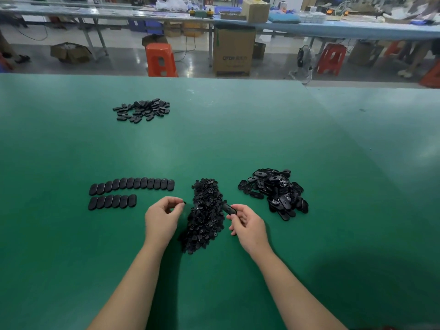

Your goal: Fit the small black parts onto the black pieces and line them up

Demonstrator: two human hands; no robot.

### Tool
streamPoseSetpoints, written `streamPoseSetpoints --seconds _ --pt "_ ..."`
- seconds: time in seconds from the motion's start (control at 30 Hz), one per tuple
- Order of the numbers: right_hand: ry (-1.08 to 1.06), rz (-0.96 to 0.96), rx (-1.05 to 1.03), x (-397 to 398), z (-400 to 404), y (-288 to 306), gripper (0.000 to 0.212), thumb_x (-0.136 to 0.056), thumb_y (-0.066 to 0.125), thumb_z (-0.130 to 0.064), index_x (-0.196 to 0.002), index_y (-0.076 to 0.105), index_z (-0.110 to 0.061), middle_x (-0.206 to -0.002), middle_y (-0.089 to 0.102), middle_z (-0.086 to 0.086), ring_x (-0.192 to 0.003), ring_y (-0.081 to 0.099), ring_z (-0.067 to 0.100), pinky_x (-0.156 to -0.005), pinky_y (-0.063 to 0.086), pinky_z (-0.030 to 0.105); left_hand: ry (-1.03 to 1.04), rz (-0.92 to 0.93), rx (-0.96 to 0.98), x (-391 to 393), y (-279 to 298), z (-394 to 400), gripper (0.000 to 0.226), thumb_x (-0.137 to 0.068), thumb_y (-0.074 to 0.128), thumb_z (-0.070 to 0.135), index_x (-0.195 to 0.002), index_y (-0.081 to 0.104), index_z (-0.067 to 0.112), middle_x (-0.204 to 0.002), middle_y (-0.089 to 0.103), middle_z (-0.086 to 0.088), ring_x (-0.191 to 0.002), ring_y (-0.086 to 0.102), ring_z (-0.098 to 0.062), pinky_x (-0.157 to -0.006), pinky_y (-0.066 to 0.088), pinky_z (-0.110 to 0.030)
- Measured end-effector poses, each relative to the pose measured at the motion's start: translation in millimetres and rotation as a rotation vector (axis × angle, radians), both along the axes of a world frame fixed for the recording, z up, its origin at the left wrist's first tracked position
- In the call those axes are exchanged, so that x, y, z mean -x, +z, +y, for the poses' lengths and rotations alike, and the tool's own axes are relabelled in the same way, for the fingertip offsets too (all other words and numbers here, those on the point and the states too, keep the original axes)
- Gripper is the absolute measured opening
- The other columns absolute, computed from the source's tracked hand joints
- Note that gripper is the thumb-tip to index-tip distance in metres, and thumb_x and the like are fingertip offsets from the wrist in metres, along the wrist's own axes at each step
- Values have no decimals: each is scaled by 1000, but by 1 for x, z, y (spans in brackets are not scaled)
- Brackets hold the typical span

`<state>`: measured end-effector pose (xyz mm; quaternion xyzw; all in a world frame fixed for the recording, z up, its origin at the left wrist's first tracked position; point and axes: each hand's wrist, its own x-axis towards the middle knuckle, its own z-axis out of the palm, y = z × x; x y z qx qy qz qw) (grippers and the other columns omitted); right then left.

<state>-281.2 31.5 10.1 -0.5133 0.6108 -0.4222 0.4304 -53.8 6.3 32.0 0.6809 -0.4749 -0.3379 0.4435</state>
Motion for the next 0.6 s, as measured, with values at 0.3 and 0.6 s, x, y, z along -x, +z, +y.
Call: streamPoseSetpoints --seconds 0.3,0.6 --pt "-28 -21 31 -2 0 -2 25 -96 62 -5 -96 64 -30 -83 72 -3 -64 66 9 -60 56 24 -237 -275 56 82 16 10 10 -89 69 20 -84 71 30 -75 69 17 -72 63 -1 -69 52 -23" --pt "-20 2 56 -1 0 -6 27 -94 64 -10 -94 66 -37 -89 75 -9 -73 71 13 -67 62 34 -267 -343 25 95 9 13 8 -89 66 21 -86 70 27 -76 69 14 -73 63 -7 -71 54 -31"
